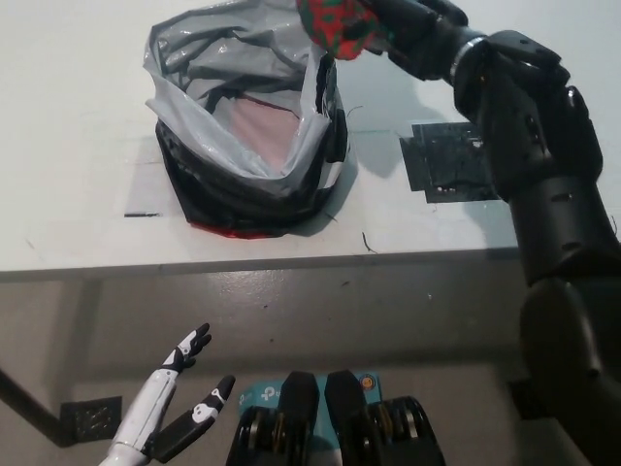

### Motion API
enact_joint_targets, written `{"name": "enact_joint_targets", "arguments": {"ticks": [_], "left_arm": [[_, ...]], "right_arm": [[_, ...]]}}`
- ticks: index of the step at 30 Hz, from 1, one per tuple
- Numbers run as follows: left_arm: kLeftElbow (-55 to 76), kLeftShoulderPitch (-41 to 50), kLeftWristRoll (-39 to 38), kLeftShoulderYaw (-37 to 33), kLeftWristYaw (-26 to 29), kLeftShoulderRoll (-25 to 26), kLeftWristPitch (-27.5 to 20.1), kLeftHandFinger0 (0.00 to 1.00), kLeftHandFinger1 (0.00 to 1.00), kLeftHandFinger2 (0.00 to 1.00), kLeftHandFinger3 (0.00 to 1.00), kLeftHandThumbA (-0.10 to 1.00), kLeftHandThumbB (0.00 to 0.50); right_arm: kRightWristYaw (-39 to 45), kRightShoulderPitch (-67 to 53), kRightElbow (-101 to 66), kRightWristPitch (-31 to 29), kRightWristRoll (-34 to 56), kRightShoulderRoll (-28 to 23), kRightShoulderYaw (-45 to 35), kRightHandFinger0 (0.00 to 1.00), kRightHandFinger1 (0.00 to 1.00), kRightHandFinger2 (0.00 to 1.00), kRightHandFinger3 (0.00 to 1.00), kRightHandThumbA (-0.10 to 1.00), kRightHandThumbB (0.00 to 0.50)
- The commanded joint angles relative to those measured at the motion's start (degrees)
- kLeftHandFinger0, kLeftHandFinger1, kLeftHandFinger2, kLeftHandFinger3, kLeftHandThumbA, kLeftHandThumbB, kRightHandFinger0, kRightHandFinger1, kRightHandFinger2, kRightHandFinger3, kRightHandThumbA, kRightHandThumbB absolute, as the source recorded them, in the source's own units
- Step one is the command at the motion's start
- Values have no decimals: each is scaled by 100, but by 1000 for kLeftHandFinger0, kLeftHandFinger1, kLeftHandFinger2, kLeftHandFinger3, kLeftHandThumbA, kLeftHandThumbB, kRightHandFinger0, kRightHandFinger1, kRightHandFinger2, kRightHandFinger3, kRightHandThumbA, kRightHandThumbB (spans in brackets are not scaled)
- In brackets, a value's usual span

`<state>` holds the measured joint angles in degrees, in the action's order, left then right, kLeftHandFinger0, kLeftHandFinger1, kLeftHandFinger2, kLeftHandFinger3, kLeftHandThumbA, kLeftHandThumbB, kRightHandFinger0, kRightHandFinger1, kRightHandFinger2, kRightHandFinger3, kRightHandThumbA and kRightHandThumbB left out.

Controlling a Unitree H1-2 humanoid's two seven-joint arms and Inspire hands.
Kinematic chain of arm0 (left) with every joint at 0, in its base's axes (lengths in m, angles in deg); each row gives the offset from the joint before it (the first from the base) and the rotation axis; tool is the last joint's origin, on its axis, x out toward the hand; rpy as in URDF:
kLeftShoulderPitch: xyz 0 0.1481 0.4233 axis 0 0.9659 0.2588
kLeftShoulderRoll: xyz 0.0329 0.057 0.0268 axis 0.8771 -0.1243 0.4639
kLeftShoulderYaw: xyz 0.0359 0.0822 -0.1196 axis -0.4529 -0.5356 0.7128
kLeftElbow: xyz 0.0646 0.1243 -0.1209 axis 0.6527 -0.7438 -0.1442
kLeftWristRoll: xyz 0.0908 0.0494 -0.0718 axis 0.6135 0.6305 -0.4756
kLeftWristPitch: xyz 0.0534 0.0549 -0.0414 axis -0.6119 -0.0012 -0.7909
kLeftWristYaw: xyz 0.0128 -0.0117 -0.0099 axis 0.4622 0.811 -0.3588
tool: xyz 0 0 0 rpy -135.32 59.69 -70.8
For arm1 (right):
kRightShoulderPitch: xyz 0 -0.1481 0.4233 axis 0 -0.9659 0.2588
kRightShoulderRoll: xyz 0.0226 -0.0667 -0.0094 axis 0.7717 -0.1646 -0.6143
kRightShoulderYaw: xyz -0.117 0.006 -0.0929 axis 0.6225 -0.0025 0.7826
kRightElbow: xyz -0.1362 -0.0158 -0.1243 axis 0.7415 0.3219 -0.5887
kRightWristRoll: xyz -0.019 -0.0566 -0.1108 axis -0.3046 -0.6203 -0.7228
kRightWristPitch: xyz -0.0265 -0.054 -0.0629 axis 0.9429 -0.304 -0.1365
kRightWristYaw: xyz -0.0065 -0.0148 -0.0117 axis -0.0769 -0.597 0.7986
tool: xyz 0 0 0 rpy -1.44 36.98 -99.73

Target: The robot uses its right hand to pick up a bag of coffee beans and puts it in the black plastic bag, then the robot grabs the top of the bag and lifts it.

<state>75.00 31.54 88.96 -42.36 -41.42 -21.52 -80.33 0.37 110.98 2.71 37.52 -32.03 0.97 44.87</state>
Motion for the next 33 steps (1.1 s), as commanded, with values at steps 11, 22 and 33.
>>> {"name": "enact_joint_targets", "arguments": {"ticks": [11,22,33], "left_arm": [[185,-17,-62,-7,-87,80,60,1000,1000,1000,1000,700,134],[193,-52,-11,-52,-114,108,119,1000,1000,1000,1000,718,135],[199,-104,46,-105,-144,148,177,1000,1000,1000,1000,760,156]], "right_arm": [[-103,663,51,-212,-317,197,669,0,315,743,272,-100,186],[-78,789,403,-462,-691,339,1384,0,326,686,196,-100,197],[17,880,365,-440,-891,334,1745,16,444,791,185,-100,234]]}}
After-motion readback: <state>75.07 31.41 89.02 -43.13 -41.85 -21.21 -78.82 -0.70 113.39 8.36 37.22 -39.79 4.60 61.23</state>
